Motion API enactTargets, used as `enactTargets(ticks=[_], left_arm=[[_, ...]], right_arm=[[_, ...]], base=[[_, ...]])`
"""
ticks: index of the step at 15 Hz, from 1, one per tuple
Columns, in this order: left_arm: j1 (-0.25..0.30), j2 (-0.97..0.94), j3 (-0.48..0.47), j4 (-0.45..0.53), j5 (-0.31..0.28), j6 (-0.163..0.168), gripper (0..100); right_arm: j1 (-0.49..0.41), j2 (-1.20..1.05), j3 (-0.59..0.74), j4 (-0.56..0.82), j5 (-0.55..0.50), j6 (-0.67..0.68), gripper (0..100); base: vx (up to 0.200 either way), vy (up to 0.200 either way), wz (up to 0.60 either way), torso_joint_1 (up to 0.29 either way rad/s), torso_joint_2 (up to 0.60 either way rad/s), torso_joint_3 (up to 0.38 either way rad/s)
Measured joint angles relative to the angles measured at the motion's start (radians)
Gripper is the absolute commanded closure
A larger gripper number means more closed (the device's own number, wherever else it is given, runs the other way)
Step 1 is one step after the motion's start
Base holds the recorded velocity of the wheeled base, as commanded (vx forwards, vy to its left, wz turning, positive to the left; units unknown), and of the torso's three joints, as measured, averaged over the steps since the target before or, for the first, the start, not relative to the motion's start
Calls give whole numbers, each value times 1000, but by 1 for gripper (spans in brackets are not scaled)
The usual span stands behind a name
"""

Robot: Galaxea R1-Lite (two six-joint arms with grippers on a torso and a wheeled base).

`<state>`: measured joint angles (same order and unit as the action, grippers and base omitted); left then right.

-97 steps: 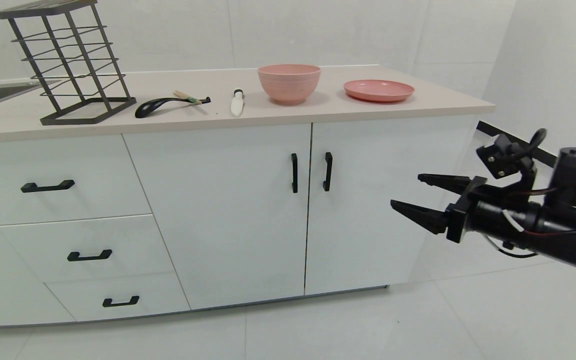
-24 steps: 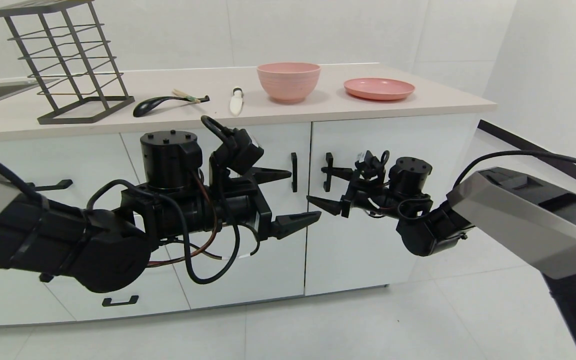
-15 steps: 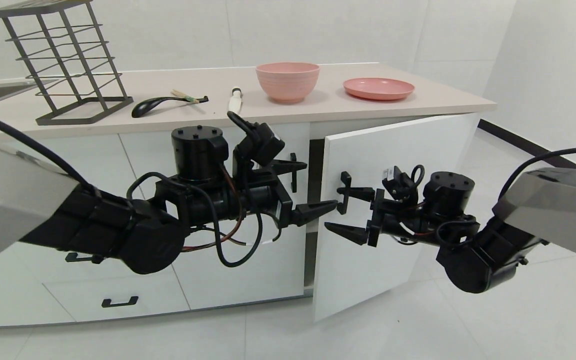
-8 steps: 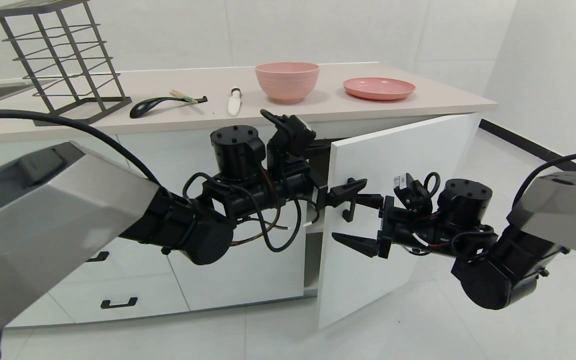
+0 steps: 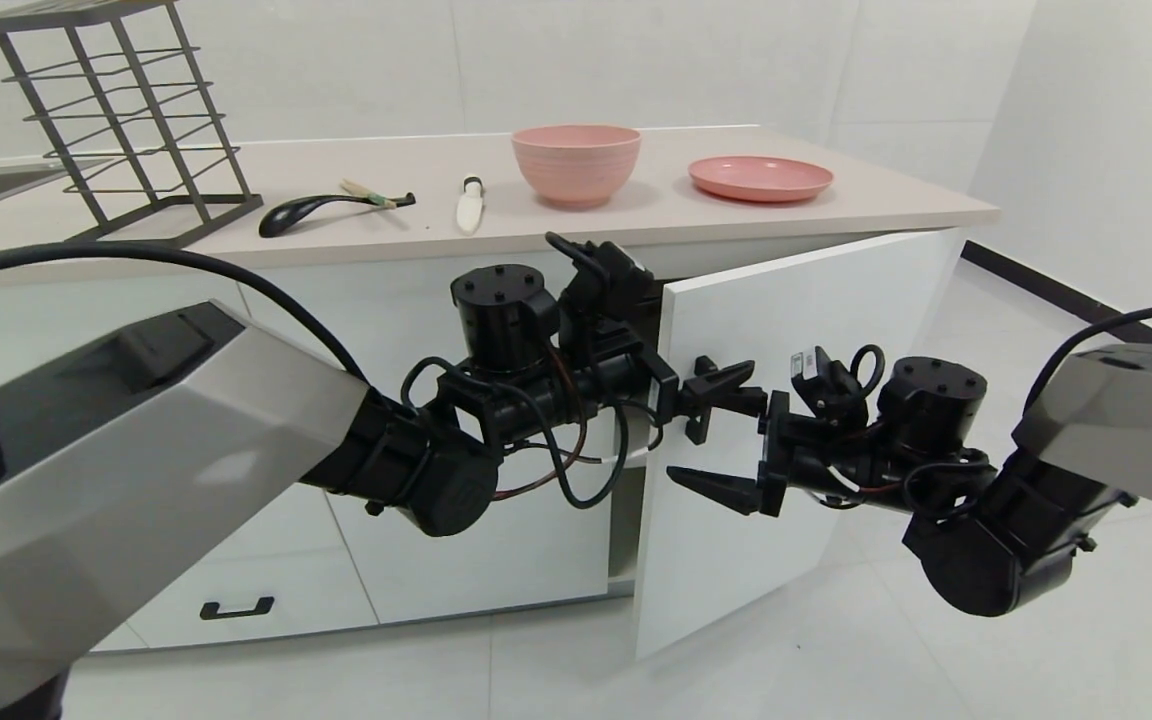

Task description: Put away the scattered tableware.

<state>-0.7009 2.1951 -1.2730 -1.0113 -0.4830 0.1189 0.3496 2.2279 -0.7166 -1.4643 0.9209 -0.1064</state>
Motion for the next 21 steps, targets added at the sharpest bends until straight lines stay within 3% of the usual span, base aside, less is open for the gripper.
enactTargets(ticks=[5, 10, 16, 21], left_arm=[[-10, 4, -2, 0, -3, -5, 0], [-16, 6, -4, 0, -9, -8, 0], [-56, 9, 13, -62, -24, -78, 0], [-71, 14, 13, -58, -8, -81, 0]], right_arm=[[-106, 7, -5, -11, 0, -4, 0], [-134, 4, 30, -11, -16, -30, 0], [-163, -179, 279, -73, -5, -35, 0], [-213, -480, 484, -76, 2, -48, 0]], base=[[0, 0, 0, 0, 0, 0], [0, 0, 0, 0, 0, 0], [0, 0, 0, 0, 0, 0], [0, 0, 0, 0, 0, 0]])
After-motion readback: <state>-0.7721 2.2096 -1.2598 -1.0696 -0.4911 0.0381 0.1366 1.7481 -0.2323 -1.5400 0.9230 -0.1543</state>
